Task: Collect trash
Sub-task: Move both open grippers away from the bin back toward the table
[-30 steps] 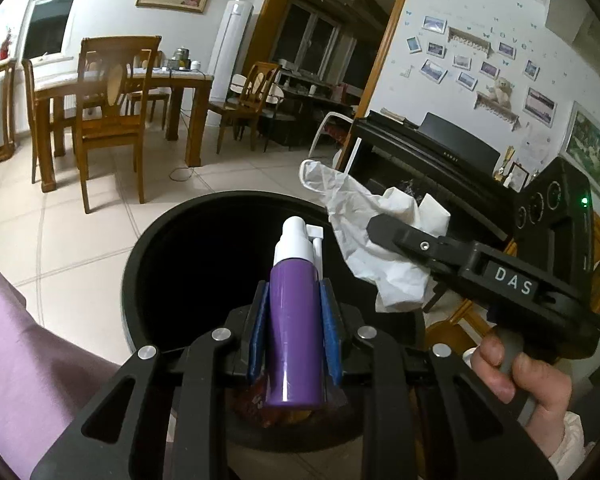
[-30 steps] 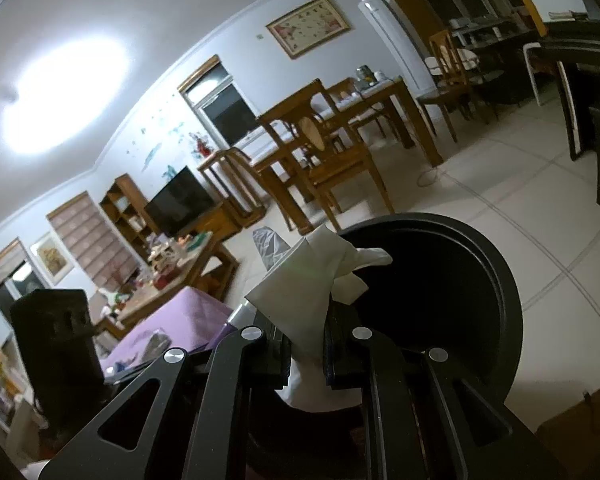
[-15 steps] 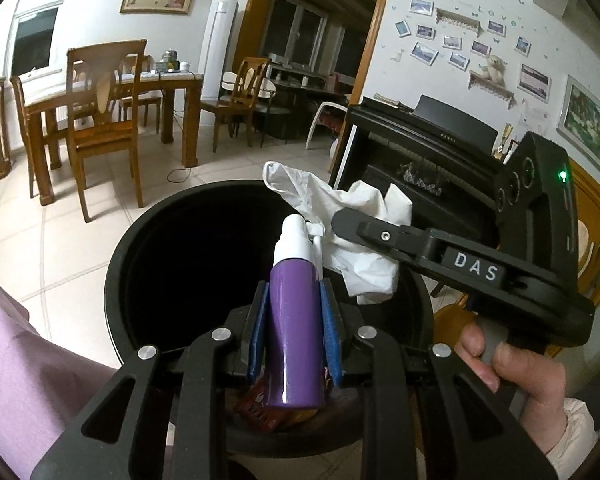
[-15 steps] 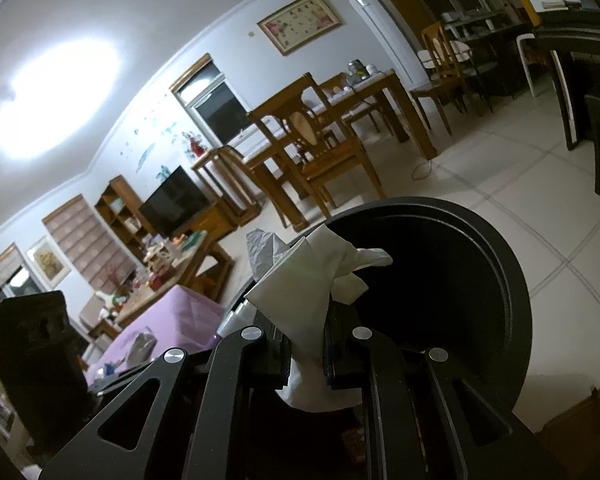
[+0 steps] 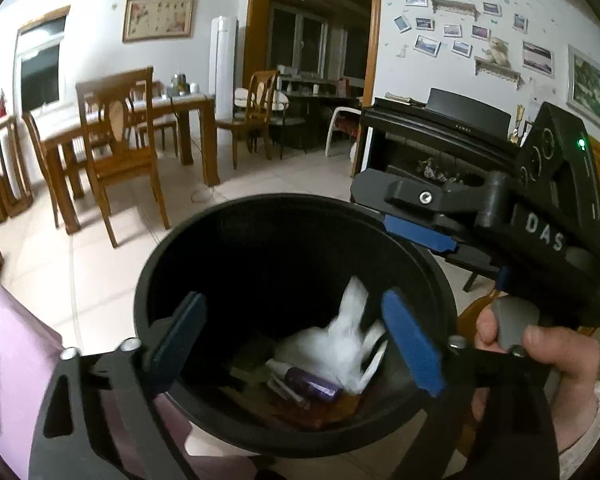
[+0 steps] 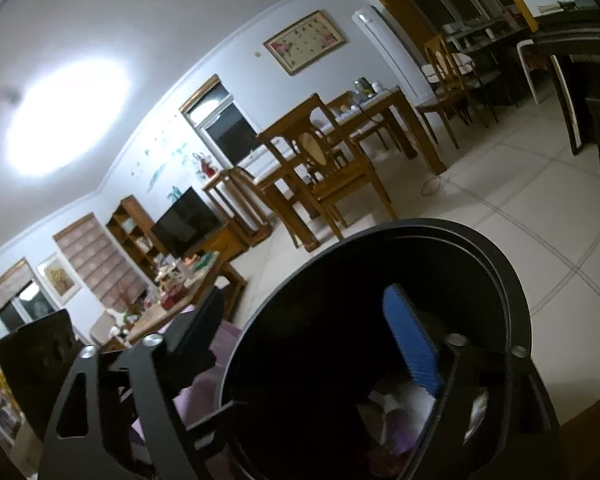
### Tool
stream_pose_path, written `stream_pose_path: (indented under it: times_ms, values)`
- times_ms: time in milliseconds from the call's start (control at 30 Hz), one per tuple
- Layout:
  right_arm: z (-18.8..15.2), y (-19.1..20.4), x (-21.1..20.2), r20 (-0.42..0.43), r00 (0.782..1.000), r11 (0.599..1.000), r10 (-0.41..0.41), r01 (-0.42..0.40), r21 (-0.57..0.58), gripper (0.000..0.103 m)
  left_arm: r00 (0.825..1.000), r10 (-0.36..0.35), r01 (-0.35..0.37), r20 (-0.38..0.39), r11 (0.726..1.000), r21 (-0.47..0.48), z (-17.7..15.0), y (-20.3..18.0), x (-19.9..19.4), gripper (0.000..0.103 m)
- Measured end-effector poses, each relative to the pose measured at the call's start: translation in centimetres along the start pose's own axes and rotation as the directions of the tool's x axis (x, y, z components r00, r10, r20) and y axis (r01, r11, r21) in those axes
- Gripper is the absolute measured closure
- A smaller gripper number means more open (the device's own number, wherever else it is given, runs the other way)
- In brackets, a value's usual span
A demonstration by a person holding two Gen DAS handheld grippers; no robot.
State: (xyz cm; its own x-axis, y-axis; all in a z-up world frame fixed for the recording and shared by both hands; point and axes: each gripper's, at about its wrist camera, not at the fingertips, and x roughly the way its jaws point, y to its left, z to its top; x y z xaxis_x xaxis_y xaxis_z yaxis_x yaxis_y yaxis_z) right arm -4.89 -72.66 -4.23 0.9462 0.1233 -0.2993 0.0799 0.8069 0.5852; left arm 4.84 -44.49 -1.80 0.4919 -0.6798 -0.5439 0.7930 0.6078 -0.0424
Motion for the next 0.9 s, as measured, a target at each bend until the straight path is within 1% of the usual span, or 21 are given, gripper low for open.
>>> stream_pose_path:
  times_ms: [67,100,333,467,600,767,900]
  values:
    - [-0.1,-0.2,-0.2,0.005,1.0,1.0,0.0,0.0,0.012,0.011,1.0,0.016,-0.016,0.005,0.999,0.027,0.0,-0.4,-0.1,0.007]
    - [-0.3,-0.3,-0.1,0.006,1.0,1.0,-0.001,0.001,0.018,0.01,1.0,0.022,-0.022,0.007,0.999,0.038,0.0,-0.6,-0.1,0.007]
    - [-0.5,-0.6,-0.3,-0.011,1.0,0.999,-0.017,0.017,0.043,0.008,0.999,0.032,-0.033,0.019,0.999,0.031,-0.3,-0.3,-0.6,0.006]
    - [-0.4,0.1,-0.6,-0.028,0.999,0.999,-0.026,0.027,0.045,0.007,0.999,0.035,-0.035,0.02,0.999,0.024,0.0,-0.2,-1.5,0.006]
    - [0.2,0.3,-0.8,-0.037,0.999,0.999,-0.037,0.038,0.031,0.007,0.998,0.057,-0.057,0.011,0.998,0.026,-0.1,0.3,-2.4,0.006]
    - [0.1,1.8,-0.5,-0.077,0.996,0.999,-0.036,0.037,0.019,0.007,0.996,0.089,-0.089,-0.017,0.995,-0.037,-1.0,2.6,-4.9,0.006]
    - [-0.9,4.6,0.7,-0.116,0.993,0.999,-0.021,0.017,-0.031,0.007,0.99,0.139,-0.141,-0.022,0.986,-0.091,-2.2,5.5,-7.7,0.006]
